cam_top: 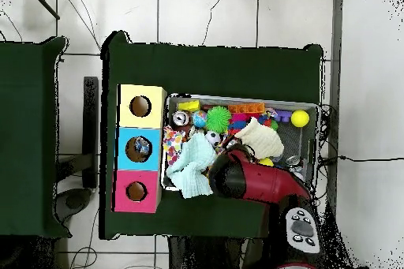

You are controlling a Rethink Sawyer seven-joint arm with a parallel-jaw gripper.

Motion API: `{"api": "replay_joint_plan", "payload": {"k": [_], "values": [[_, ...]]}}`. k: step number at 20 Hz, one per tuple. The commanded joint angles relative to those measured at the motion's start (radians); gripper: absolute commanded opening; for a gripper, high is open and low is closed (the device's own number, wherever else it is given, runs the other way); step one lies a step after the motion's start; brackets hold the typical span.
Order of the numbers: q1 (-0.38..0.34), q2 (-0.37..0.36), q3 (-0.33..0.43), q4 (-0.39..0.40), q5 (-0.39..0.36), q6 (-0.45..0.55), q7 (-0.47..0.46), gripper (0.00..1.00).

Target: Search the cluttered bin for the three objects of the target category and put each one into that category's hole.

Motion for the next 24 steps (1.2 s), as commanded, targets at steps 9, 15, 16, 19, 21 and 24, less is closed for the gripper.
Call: {"api": "replay_joint_plan", "payload": {"k": [9, 15, 16, 19, 21, 24], "values": [[0.123, -0.086, 0.009, 0.19, 0.198, 0.124, 0.213, 0.0], [0.195, -0.152, -0.03, 0.227, 0.27, 0.195, 0.218, 0.0], [0.207, -0.165, -0.038, 0.232, 0.276, 0.207, 0.218, 0.0], [0.215, -0.187, -0.045, 0.244, 0.294, 0.225, 0.2, 0.0], [0.209, -0.175, -0.04, 0.241, 0.302, 0.211, 0.189, 0.0], [0.199, -0.155, -0.032, 0.229, 0.313, 0.19, 0.174, 0.0]]}}
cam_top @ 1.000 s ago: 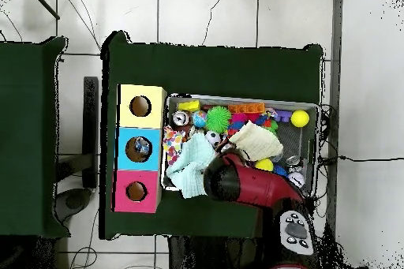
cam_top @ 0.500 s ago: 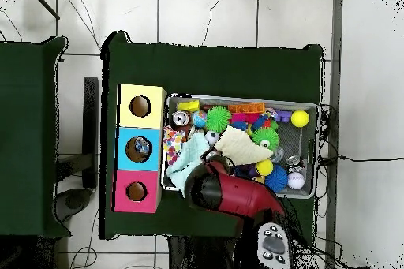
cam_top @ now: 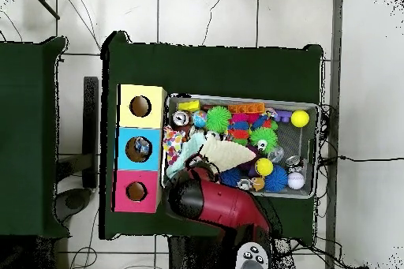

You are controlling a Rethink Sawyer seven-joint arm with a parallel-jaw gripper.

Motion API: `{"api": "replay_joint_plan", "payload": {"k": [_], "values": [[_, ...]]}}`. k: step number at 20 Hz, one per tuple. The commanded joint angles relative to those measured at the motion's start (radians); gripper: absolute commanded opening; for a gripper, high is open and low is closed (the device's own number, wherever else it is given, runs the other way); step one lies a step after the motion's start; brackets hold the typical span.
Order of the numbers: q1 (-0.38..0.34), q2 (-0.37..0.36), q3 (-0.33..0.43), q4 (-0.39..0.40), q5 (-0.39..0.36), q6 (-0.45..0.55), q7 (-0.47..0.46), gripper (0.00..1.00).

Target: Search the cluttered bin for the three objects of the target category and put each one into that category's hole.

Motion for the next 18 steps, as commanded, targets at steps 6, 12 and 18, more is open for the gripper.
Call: {"api": "replay_joint_plan", "payload": {"k": [6, 12, 18], "values": [[-0.02, 0.021, 0.03, 0.006, 0.058, 0.048, 0.127, 0.0], [-0.043, 0.024, 0.037, -0.004, 0.046, 0.021, 0.111, 1.0], [-0.044, 0.033, 0.004, -0.027, 0.042, -0.012, 0.118, 1.0]]}}
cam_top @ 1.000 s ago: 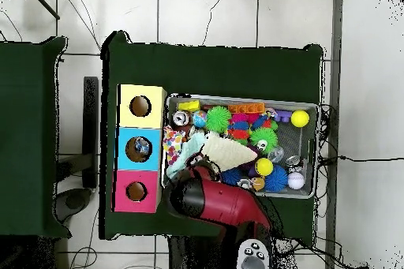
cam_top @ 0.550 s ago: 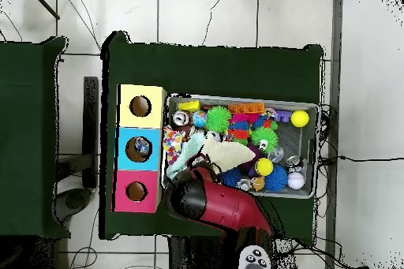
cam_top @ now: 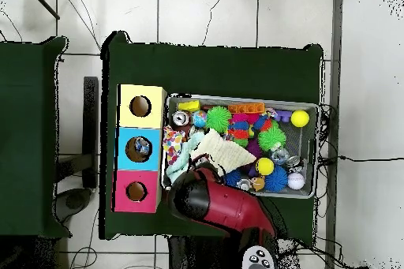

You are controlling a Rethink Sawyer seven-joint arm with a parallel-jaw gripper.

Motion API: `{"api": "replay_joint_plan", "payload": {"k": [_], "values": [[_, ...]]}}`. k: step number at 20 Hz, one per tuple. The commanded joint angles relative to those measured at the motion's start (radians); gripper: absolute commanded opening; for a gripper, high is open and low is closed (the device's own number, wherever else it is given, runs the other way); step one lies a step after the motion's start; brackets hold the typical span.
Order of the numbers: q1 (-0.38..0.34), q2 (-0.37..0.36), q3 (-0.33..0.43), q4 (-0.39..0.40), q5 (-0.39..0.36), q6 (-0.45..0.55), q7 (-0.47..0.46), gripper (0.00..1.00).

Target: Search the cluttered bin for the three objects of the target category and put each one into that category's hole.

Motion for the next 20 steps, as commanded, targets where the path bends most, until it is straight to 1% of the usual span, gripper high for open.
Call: {"api": "replay_joint_plan", "payload": {"k": [1, 4, 7, 11, 14, 17, 20], "values": [[-0.047, 0.034, 0.028, -0.037, 0.014, -0.027, 0.11, 1.0], [-0.115, 0.036, 0.057, -0.047, -0.018, -0.059, 0.068, 1.0], [-0.182, 0.025, 0.076, -0.063, -0.057, -0.062, 0.014, 1.0], [-0.251, 0.014, 0.108, -0.073, -0.104, -0.066, -0.032, 1.0], [-0.314, 0.036, 0.157, -0.082, -0.143, -0.099, -0.046, 1.0], [-0.363, 0.064, 0.196, -0.103, -0.179, -0.129, -0.045, 1.0], [-0.42, 0.105, 0.246, -0.143, -0.215, -0.164, -0.041, 1.0]]}}
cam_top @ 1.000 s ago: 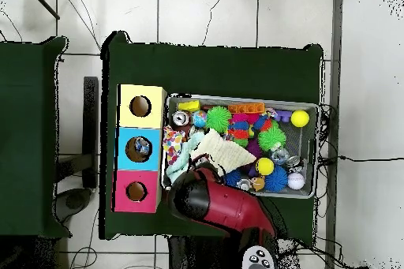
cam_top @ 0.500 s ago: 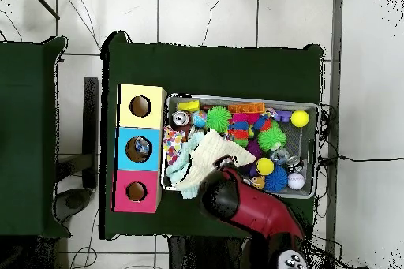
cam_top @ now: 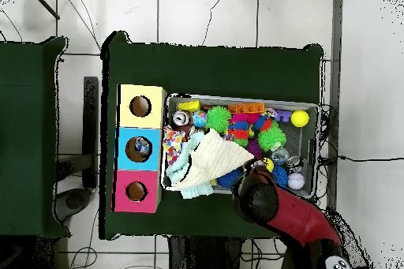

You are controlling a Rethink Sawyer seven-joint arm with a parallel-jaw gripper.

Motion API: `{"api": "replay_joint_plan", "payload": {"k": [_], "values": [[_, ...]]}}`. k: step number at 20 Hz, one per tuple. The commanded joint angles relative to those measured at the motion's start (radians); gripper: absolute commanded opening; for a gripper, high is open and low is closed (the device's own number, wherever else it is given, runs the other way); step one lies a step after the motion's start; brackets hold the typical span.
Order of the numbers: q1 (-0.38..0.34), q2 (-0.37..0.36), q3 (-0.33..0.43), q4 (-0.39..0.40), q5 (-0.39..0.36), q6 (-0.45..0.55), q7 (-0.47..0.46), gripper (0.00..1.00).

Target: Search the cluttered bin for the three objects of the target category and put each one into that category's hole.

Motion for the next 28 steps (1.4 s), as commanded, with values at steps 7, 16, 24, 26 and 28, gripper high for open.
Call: {"api": "replay_joint_plan", "payload": {"k": [7, 16, 24, 26, 28], "values": [[-0.139, 0.109, 0.265, -0.237, -0.138, -0.065, -0.069, 1.0], [-0.192, 0.147, 0.319, -0.317, -0.194, -0.052, -0.063, 1.0], [-0.224, 0.22, 0.352, -0.365, -0.232, -0.096, -0.036, 1.0], [-0.222, 0.238, 0.347, -0.371, -0.239, -0.107, -0.027, 1.0], [-0.219, 0.259, 0.341, -0.381, -0.246, -0.11, -0.022, 1.0]]}}
